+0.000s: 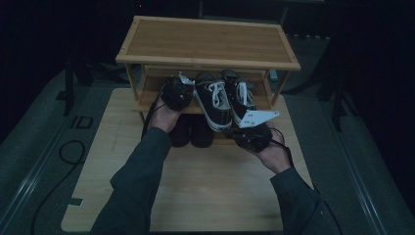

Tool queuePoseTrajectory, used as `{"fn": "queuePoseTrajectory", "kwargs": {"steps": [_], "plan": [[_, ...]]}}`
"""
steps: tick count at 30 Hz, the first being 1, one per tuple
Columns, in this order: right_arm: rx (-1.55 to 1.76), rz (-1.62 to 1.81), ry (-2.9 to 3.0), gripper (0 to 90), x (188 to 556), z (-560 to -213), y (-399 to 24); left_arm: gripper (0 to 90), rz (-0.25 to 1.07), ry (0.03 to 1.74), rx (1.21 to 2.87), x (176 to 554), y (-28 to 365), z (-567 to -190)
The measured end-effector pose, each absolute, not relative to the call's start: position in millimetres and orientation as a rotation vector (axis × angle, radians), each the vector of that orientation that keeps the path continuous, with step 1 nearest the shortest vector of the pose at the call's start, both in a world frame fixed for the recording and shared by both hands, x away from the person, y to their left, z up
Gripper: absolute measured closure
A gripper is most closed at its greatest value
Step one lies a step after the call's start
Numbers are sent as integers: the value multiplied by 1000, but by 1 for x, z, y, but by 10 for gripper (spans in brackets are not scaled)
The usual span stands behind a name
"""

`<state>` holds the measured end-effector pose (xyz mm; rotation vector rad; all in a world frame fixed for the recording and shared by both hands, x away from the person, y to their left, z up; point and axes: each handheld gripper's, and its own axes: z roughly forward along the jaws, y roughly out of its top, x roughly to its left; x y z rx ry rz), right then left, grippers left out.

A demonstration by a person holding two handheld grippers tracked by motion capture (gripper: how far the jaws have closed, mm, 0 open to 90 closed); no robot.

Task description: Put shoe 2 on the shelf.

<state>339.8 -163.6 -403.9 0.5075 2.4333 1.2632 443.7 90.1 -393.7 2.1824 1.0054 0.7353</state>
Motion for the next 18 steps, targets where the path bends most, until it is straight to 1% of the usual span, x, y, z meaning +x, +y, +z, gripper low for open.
{"fn": "queuePoseTrajectory", "kwargs": {"steps": [1, 3, 11, 15, 18], "plan": [[501, 1261, 2435, 900, 340, -404, -163, 900, 736, 1001, 2158, 443, 88, -395], [498, 1261, 2437, 900, 341, -403, -163, 900, 752, 985, 2158, 442, 89, -396], [502, 1274, 2435, 900, 341, -404, -163, 900, 730, 963, 2166, 437, 92, -395], [500, 1270, 2432, 900, 340, -404, -163, 900, 663, 961, 2139, 435, 99, -396], [501, 1273, 2432, 900, 340, -404, -163, 900, 663, 955, 2145, 433, 99, -396]]}}
